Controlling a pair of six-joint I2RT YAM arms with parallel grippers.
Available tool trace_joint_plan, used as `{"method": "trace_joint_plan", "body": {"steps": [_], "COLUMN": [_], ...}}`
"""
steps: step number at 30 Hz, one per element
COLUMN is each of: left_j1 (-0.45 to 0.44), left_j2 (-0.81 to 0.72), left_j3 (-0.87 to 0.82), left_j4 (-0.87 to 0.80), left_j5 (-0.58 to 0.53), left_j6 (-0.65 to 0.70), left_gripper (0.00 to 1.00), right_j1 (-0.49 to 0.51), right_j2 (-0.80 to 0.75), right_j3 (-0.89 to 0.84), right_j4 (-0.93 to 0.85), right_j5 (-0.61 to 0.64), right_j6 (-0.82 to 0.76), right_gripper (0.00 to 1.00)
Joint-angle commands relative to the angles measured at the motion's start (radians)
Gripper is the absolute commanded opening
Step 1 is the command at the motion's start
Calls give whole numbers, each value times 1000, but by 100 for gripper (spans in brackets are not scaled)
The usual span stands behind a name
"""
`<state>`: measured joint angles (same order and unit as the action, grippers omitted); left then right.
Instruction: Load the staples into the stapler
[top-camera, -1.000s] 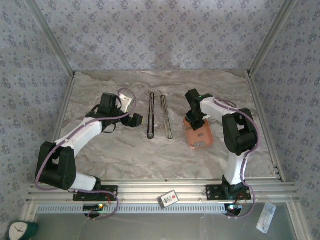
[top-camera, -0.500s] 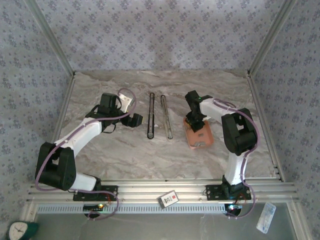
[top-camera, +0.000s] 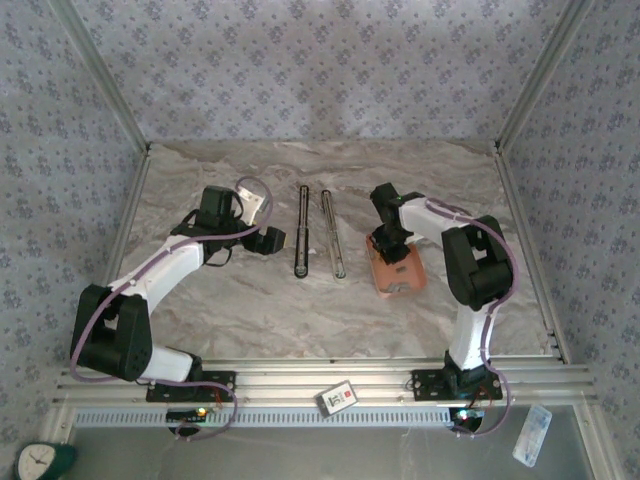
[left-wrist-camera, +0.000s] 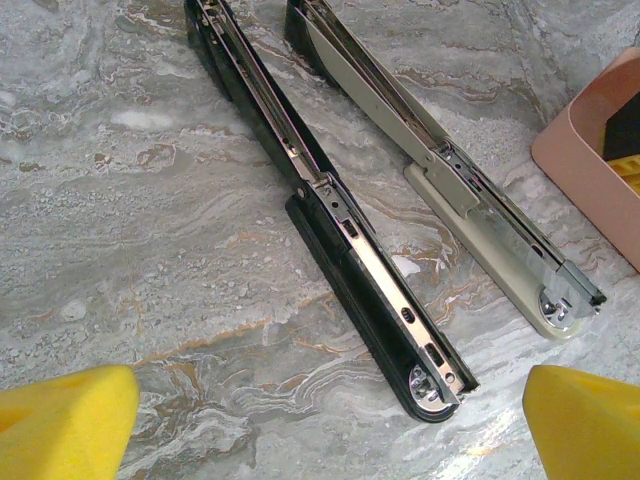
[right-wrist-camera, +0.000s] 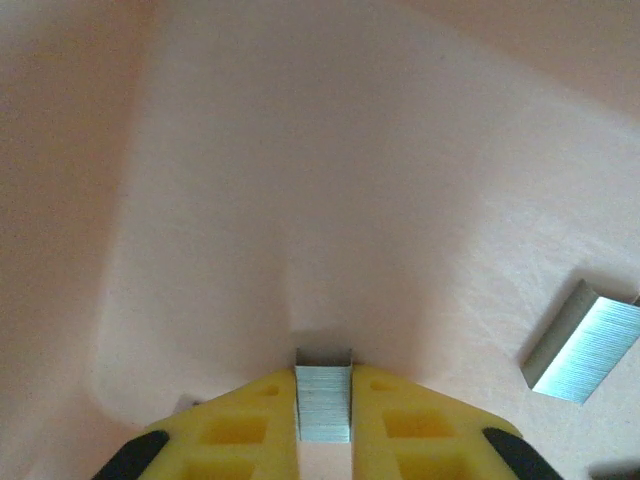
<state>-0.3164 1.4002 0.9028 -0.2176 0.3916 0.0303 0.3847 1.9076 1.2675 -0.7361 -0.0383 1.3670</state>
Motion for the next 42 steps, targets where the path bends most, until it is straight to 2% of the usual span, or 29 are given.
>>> {"method": "trace_joint_plan", "body": {"steps": [1, 7, 11, 18, 23, 30, 34, 38, 42], "left_j1": [-7, -6, -7, -8, -8, -6, 11, 47, 68], "left_j2": [-20, -26, -40, -82, -110, -166, -170, -173, -188], "left_j3": [31, 31, 30, 58, 105, 85, 31, -38, -83], "left_j4": [-22, -16, -18, -93, -195, -270, -281, -255, -227], "left_j5": [-6, -5, -9, -102, -155, -197, -246, -207, -193], "left_j6": [19, 4, -12, -80, -101, -207, -327, -422, -457], "left_gripper": [99, 98, 98, 99, 99, 99, 100, 100, 100], "right_j1": [-1, 10, 55, 261, 442, 609, 649, 669, 668], "right_j2": [15, -76, -176, -290, -290, -214, -152, -96, -53], "right_j3": [-31, -25, -17, 47, 53, 40, 32, 20, 14], "right_j4": [1, -31, -87, -251, -263, -196, -143, -91, -78], "right_j5": [16, 87, 165, 323, 347, 261, 207, 154, 114], "right_j6": [18, -15, -75, -164, -225, -330, -398, -464, -531], "right_gripper": [12, 11, 12, 12, 12, 12, 13, 13, 13]}}
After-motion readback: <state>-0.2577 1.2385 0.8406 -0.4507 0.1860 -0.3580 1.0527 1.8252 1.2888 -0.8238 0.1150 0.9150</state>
